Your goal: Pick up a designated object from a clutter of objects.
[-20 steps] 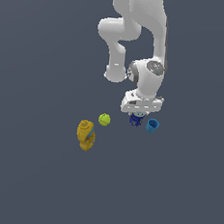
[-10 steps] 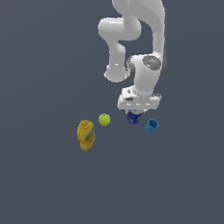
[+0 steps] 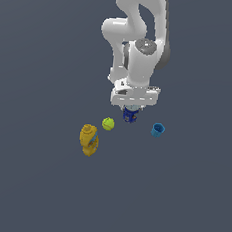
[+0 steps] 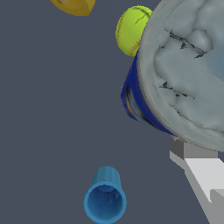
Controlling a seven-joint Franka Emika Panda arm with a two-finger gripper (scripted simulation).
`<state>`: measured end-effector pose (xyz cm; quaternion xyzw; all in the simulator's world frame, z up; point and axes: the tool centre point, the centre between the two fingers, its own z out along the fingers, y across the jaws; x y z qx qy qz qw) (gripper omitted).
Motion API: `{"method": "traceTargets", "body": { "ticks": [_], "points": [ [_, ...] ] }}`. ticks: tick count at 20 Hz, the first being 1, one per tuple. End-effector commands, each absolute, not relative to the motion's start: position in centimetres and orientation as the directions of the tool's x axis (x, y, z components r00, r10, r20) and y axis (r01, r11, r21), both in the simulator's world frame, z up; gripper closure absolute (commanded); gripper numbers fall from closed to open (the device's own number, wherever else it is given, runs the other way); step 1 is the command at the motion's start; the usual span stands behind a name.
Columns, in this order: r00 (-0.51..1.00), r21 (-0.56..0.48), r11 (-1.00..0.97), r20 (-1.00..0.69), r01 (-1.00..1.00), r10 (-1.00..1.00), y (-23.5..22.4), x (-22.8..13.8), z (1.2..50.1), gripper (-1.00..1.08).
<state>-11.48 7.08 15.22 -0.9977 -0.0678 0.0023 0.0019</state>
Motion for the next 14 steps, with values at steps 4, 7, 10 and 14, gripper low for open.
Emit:
{"method": "traceTargets", "body": {
  "ticks": [4,7,10,14],
  "points": [
    [0.991,-0.007,-0.991,0.000,0.135,0.135,3.0,-10.8,19.9,1.08],
    [0.991,-0.007,-0.991,0.000,0.135,0.135,0.6,-10.4,22.5,1.08],
    [0.991,-0.007,-0.991,0.000,0.135,0.135,-1.8,-10.1,25.1,1.08],
    [0.991,-0.006,-0.991,0.000,0.134,0.134,-5.0,-9.5,28.6,1.08]
  ]
}}
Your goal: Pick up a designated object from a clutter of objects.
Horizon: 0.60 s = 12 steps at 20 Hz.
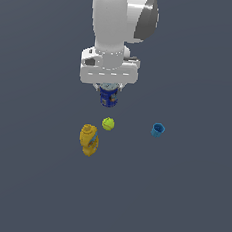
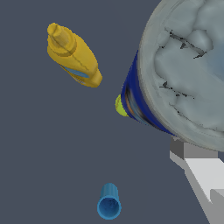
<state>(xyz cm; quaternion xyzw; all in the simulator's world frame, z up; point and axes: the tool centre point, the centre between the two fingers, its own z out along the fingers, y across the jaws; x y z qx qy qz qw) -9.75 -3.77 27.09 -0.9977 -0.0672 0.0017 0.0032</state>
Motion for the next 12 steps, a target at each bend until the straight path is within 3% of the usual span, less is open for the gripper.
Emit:
{"method": "traceTargets", "body": {
  "ticks": [1,12],
  "points": [
    [0.991,-0.006,-0.991,0.000,0.134,0.134,-5.9,-9.4,29.5,1.08],
    [0.991,-0.001,-0.991,0.000,0.134,0.134,-13.7,-7.7,38.0,1.08]
  ]
}}
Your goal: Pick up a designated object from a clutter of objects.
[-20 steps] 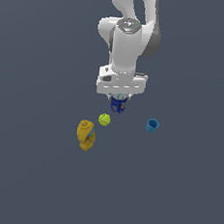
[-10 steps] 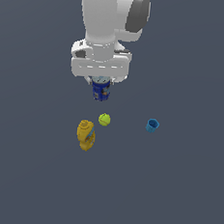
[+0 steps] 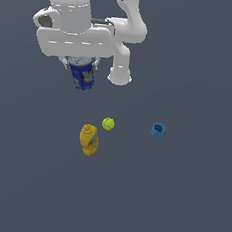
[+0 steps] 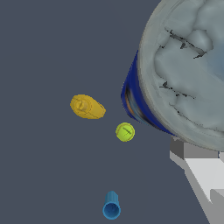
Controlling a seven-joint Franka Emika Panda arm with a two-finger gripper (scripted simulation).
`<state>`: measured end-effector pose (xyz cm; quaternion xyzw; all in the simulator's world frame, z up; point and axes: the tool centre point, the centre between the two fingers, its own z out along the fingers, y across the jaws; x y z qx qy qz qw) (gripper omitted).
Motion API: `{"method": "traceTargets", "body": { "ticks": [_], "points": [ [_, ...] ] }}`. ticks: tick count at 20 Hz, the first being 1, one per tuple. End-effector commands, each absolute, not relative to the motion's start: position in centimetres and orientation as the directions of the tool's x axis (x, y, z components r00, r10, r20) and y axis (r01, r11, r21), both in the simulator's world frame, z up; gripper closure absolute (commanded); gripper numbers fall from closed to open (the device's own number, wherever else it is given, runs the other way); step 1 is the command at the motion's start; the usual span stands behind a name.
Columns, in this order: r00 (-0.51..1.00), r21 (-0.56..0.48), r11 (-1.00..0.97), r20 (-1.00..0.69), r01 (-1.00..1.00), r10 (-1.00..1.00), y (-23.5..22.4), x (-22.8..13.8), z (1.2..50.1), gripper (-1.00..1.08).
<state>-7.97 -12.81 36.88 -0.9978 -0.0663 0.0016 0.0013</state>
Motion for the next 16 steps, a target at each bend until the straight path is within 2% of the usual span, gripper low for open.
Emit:
{"method": "traceTargets", "body": {
  "ticks": [1,16],
  "points": [
    [0.991,-0.001,-0.991,0.000,0.134,0.134,-14.2,-7.6,38.5,1.08],
    [0.991,0.000,-0.991,0.000,0.134,0.134,-17.2,-6.6,41.9,1.08]
  ]
}}
